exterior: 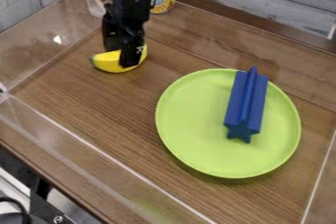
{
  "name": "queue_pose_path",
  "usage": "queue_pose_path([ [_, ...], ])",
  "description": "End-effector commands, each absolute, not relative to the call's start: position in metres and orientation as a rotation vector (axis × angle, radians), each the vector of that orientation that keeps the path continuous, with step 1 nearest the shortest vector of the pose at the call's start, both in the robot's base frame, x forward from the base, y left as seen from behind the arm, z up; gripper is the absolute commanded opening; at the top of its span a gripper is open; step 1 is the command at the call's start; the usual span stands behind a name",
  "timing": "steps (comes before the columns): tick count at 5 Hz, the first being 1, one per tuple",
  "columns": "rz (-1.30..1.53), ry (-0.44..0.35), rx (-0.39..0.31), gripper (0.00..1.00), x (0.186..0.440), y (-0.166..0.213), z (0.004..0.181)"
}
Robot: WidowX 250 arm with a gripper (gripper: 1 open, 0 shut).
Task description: Remove the banana from inside the green plate and put it on the table
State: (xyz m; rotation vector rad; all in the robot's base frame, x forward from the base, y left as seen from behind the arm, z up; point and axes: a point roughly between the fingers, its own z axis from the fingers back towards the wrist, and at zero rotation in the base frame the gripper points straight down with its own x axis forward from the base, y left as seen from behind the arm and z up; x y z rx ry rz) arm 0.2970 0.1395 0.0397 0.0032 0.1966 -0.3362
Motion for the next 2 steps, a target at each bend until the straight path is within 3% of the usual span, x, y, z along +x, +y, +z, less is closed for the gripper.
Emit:
queue_pose_path([
  [1, -0.313, 0.129, 0.028, 1.0, 0.2996, 0.1463, 0.0629],
  [2, -0.304, 0.12, 0.019, 1.0, 0.298, 0.1478, 0.0637],
])
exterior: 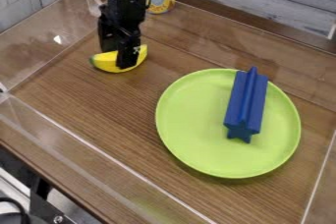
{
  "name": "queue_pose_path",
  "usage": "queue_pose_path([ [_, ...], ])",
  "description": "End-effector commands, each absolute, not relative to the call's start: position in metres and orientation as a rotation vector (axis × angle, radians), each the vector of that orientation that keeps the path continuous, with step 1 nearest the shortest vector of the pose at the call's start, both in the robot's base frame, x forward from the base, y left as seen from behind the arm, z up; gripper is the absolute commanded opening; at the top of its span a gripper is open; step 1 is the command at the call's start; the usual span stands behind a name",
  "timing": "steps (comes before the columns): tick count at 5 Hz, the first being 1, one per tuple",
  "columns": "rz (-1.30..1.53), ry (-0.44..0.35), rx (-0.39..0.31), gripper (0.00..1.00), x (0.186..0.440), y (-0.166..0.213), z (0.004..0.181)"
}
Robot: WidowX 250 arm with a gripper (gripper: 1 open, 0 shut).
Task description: Remove the banana from inside the green plate and put it on the table
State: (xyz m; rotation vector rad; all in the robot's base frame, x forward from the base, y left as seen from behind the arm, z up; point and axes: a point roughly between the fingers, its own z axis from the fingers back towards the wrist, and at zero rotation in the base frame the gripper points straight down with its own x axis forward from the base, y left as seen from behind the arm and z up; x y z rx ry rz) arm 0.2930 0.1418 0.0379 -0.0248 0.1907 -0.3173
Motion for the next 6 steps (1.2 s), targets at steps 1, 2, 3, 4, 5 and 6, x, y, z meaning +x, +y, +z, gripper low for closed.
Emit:
queue_pose_path([
  [1, -0.297, 0.112, 0.012, 1.0, 0.297, 0.1496, 0.0635],
  [2, -0.292, 0.105, 0.004, 1.0, 0.2963, 0.1512, 0.0624],
  [3, -0.287, 0.098, -0.001, 1.0, 0.2964, 0.153, 0.0607],
  [4, -0.283, 0.091, -0.006, 1.0, 0.2964, 0.1547, 0.059],
  [5, -0.278, 0.083, -0.012, 1.0, 0.2964, 0.1561, 0.0579],
  [6, -0.272, 0.075, -0.017, 1.0, 0.2963, 0.1574, 0.0565],
])
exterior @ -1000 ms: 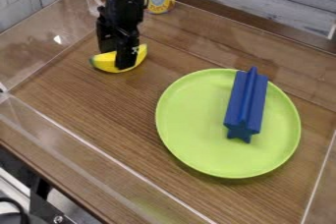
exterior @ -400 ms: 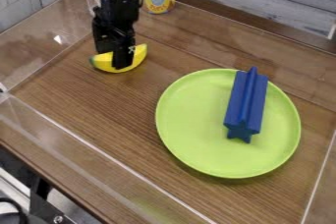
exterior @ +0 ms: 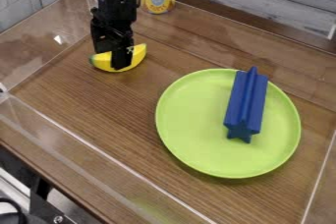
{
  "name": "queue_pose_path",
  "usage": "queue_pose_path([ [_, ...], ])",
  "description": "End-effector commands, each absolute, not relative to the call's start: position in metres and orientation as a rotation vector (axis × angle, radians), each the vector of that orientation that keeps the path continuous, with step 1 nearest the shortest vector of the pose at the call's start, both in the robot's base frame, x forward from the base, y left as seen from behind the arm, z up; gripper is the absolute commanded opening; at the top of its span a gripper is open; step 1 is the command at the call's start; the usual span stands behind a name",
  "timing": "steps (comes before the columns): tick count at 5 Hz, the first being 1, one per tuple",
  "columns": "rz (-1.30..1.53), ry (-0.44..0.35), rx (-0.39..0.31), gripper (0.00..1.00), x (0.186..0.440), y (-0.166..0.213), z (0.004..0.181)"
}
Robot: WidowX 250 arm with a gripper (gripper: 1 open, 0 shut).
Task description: Remove the banana from inside the green plate and put it on the table
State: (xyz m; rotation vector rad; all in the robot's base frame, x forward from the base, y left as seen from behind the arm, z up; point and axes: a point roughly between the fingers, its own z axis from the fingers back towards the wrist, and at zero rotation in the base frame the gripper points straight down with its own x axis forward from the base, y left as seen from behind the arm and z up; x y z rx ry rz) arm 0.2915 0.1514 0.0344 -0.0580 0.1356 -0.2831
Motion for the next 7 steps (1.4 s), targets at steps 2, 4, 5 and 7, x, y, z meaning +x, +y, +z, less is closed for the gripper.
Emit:
queue_pose_path([
  [2, -0.266, 0.064, -0.027, 1.0, 0.297, 0.161, 0.051],
  [4, -0.261, 0.055, -0.038, 1.0, 0.296, 0.163, 0.046],
  [5, -0.259, 0.05, -0.044, 1.0, 0.296, 0.163, 0.044],
  [7, -0.255, 0.041, -0.054, 1.0, 0.295, 0.165, 0.04],
])
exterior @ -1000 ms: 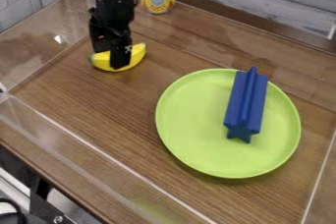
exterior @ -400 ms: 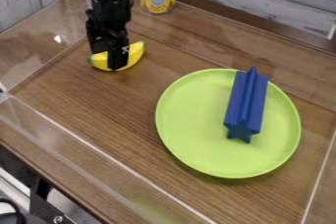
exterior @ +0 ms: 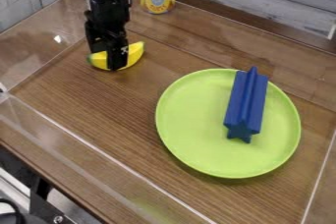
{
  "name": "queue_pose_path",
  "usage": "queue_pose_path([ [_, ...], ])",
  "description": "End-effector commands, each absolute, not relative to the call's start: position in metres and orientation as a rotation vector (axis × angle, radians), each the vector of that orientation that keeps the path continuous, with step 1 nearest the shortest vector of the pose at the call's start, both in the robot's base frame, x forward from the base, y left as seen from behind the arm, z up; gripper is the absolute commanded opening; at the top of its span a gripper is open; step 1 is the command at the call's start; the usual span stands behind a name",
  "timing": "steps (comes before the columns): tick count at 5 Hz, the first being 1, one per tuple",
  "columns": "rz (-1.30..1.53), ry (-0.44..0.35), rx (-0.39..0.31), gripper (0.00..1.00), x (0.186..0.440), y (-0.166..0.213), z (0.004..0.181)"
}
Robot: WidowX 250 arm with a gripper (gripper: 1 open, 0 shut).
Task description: Remove the banana from inside the green plate and put it on the table
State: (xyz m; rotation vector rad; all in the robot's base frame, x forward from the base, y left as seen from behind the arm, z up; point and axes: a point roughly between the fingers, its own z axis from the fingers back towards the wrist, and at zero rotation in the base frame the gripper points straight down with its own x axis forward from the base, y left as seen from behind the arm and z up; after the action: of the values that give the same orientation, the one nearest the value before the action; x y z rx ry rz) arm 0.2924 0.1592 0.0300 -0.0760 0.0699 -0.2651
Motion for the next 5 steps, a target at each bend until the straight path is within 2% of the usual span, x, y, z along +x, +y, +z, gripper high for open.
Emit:
queue_pose_path([
  [1, -0.252, 0.037, -0.06, 0.0, 0.294, 0.165, 0.04],
  [2, -0.256, 0.032, -0.074, 1.0, 0.298, 0.166, 0.038],
  [3, -0.252, 0.018, -0.089, 1.0, 0.301, 0.166, 0.044],
  [5, -0.237, -0.041, -0.106, 1.0, 0.304, 0.163, 0.072],
])
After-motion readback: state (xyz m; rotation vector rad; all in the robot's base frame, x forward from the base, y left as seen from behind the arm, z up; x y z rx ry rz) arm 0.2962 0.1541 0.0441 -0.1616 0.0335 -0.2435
